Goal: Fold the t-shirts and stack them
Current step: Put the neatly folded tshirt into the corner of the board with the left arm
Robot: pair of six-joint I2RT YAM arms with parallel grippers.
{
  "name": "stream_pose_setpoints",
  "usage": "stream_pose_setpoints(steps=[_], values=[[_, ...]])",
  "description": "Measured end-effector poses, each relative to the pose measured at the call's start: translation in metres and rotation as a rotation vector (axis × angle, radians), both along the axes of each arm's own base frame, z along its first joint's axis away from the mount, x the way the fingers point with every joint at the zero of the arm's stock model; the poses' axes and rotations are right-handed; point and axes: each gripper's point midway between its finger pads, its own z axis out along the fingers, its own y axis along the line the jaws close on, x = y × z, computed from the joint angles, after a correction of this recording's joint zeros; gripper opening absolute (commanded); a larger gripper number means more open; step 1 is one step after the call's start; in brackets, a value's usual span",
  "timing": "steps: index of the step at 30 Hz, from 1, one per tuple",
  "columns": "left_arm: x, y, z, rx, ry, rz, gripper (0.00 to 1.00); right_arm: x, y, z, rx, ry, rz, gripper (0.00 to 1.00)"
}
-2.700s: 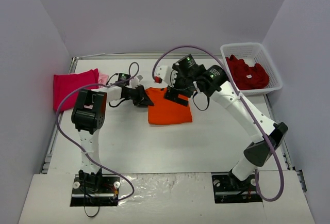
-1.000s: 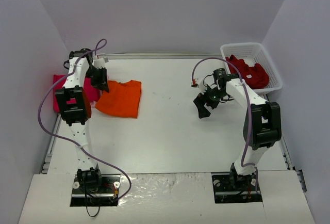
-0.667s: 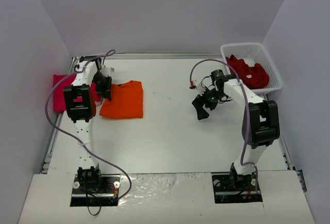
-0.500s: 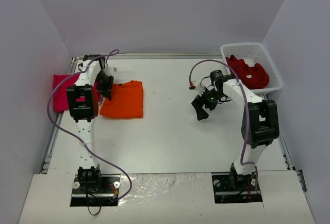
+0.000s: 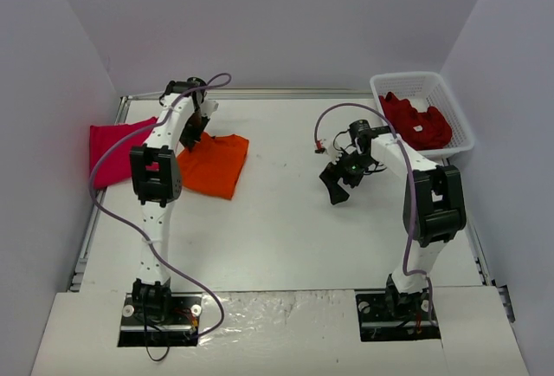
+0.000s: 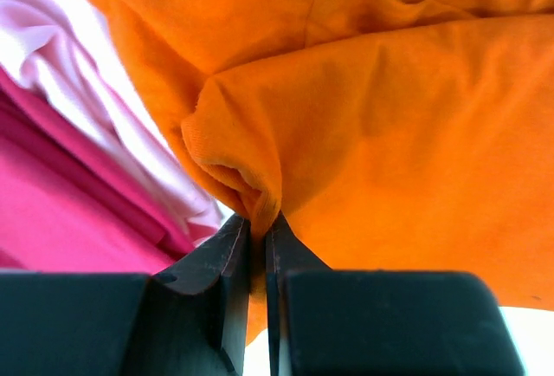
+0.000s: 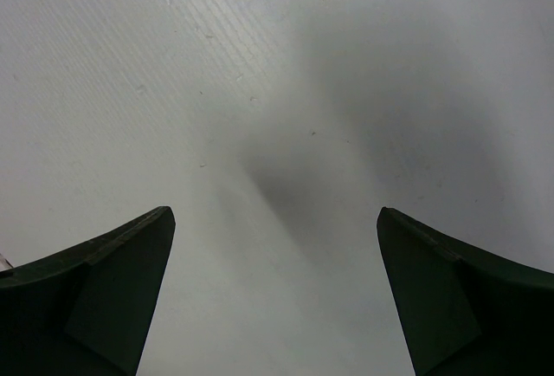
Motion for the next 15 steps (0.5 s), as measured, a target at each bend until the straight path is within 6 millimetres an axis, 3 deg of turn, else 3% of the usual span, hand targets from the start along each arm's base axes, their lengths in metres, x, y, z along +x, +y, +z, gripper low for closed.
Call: stream_pose_setpoints(steps=[15], values=[[0.001, 0.042, 0.015, 0.169, -0.015, 0.026, 0.02, -0.004, 0.003, -0.011, -0.047, 0.015, 0.026, 1.00]])
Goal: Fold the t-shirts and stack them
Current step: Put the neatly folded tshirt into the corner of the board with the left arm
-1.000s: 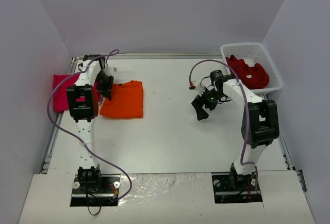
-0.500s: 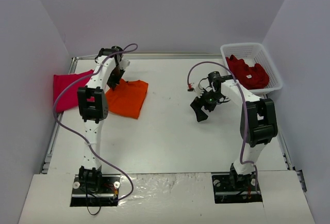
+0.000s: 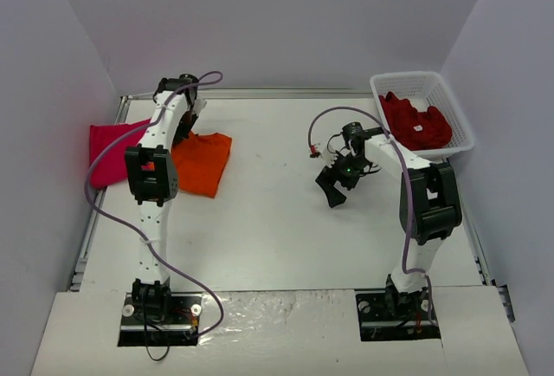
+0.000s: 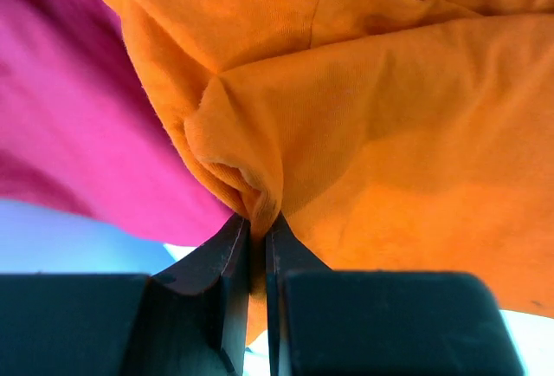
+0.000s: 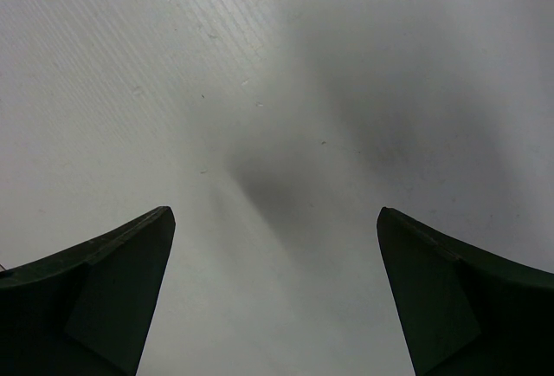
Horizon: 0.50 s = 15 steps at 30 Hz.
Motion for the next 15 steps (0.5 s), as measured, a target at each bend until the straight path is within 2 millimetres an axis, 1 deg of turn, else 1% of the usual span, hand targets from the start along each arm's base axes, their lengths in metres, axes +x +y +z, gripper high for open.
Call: stream_pose_setpoints(steps=[4, 10, 15], values=[[0.004, 0.013, 0.011, 0.058, -0.028, 0.008, 0.03, 0.000, 0.000, 0.000, -0.009, -0.002, 0.005, 1.00], [0.012, 0.025, 0.029, 0.136, -0.077, 0.013, 0.02, -0.001, -0.001, -0.002, -0.030, -0.004, 0.008, 1.00], [0.019, 0.028, 0.043, 0.175, -0.120, 0.011, 0.02, -0.003, 0.000, -0.006, -0.043, 0.004, 0.015, 1.00]])
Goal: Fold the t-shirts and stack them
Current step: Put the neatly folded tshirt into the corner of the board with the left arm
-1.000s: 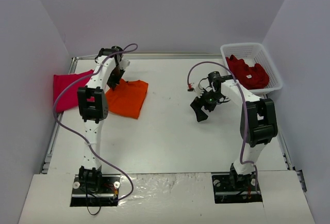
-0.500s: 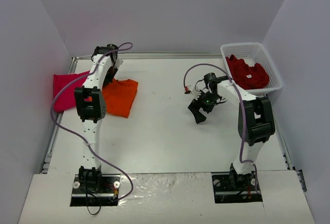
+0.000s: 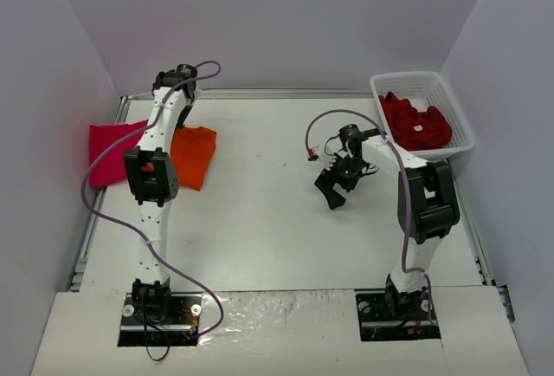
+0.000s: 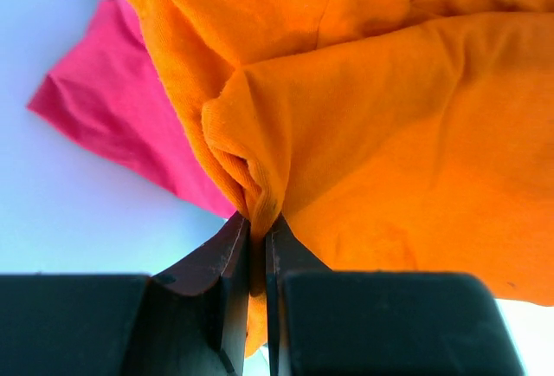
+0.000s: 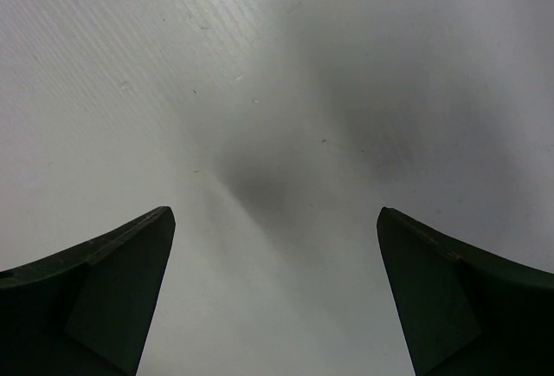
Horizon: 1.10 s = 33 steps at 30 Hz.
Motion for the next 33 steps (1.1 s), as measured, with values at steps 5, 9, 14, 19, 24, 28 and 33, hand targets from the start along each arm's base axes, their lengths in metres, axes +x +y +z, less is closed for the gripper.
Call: stream_pose_setpoints(steps=[5, 9, 14, 19, 24, 28, 33], values=[[0.005, -0.002, 0.012, 0.022, -0.039, -0.002, 0.02, -0.003, 0.000, -0.007, -0.020, 0.016, 0.008, 1.00], [0.007, -0.004, 0.018, 0.021, -0.060, -0.006, 0.02, -0.005, -0.001, -0.012, -0.034, 0.027, 0.012, 1.00], [0.006, -0.004, 0.033, 0.018, -0.094, -0.005, 0.02, -0.007, 0.000, -0.017, -0.054, 0.038, 0.020, 1.00], [0.002, -0.001, 0.062, 0.011, -0.155, 0.000, 0.02, -0.007, 0.000, -0.018, -0.069, 0.034, 0.024, 1.00], [-0.005, 0.016, 0.087, 0.004, -0.208, 0.034, 0.02, -0.008, 0.001, -0.019, -0.077, 0.032, 0.027, 1.00], [-0.010, 0.037, 0.096, 0.001, -0.229, 0.077, 0.02, -0.007, 0.000, -0.019, -0.080, 0.032, 0.026, 1.00], [-0.014, 0.057, 0.097, 0.006, -0.229, 0.115, 0.02, -0.008, 0.001, -0.019, -0.088, 0.031, 0.027, 1.00]])
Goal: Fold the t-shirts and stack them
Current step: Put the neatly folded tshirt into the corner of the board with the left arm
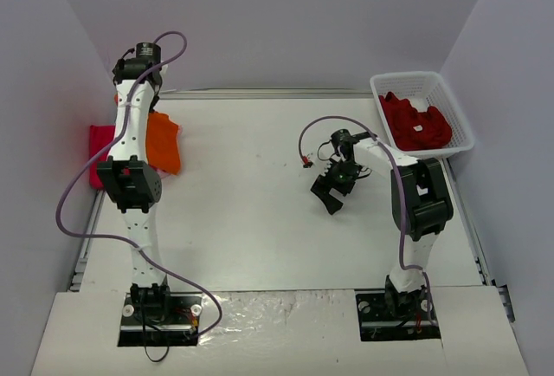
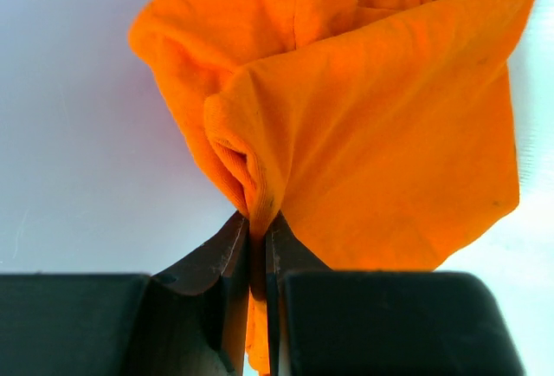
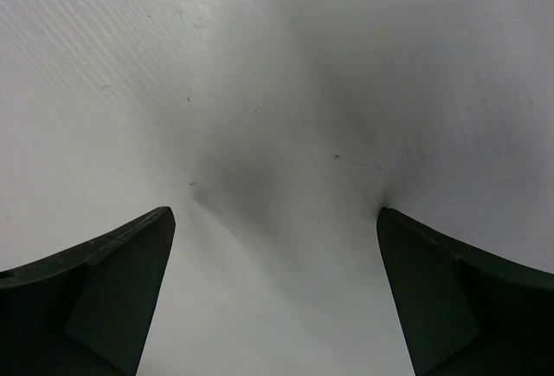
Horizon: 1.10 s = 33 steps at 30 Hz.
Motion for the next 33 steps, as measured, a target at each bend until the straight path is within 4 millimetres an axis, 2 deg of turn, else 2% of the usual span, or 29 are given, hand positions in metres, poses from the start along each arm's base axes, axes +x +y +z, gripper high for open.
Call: stream_pose_setpoints(steps=[6, 15, 22, 33], values=[[-0.001, 0.013, 0.007, -0.004, -0.014, 0.008, 0.02, 0.000, 0.000, -0.001, -0.008, 0.000, 0.002, 1.00], [-0.004, 0.045, 0.025, 0.012, -0.058, 0.042, 0.02, 0.001, -0.002, -0.002, -0.032, -0.002, -0.003, 1.00], [-0.003, 0.063, 0.011, 0.012, -0.026, 0.058, 0.02, 0.002, -0.002, -0.003, -0.046, 0.002, -0.004, 1.00], [0.012, 0.078, -0.009, 0.004, -0.032, 0.067, 0.02, 0.003, -0.003, -0.003, -0.054, 0.008, -0.009, 1.00]])
